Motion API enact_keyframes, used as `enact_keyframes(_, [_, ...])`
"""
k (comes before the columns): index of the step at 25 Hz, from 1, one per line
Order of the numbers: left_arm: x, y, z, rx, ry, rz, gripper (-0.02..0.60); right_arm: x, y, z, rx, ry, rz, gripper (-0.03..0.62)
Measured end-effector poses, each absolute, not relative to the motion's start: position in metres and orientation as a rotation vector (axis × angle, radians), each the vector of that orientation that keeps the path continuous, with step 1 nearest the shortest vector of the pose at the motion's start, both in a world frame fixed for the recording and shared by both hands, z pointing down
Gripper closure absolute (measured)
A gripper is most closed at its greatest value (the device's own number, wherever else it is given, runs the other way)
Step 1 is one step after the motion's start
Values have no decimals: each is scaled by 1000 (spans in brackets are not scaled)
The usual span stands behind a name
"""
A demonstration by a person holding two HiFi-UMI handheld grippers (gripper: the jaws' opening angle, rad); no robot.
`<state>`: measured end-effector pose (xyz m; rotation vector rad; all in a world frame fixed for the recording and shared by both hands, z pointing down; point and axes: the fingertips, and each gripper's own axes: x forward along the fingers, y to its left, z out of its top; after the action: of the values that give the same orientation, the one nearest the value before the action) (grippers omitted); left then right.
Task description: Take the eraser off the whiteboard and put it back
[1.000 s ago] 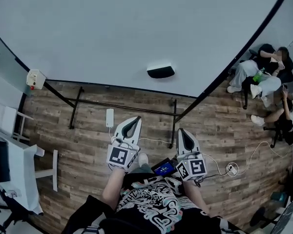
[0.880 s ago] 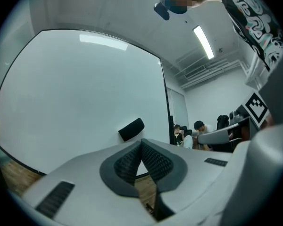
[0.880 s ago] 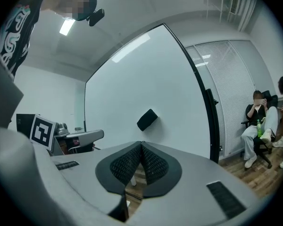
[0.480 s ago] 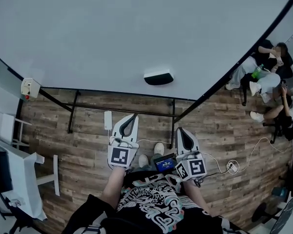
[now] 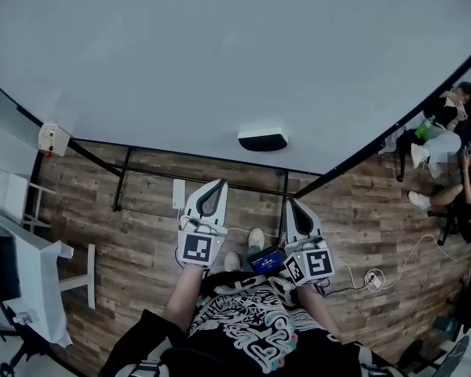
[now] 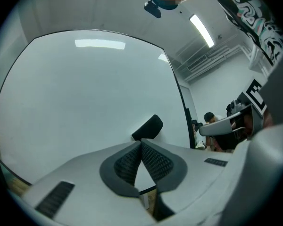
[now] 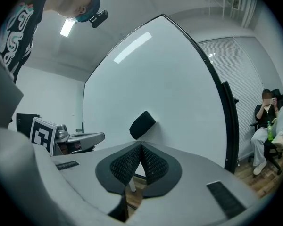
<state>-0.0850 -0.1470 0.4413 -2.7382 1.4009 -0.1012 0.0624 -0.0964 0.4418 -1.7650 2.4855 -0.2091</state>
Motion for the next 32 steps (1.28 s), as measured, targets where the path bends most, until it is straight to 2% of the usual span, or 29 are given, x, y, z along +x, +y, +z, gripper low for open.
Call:
enact_keyframes(17, [-56,-185,446,-2525,1321,-274,571,79,-138,451,-1739,2512,-230,580])
enact_keyframes(24, [-43,-193,444,-2426,1267,-339,484,79,-146,446,-1700,2521,-234,580])
enact_keyframes(28, [-38,-199,446,-2388,1251,-372,459,80,-153,446,-1694,2528,-228,580])
enact_keyframes(32, [-32,-209,450,-2335,1234,-413,397,83,-161,448,-1694,2533,-233,580])
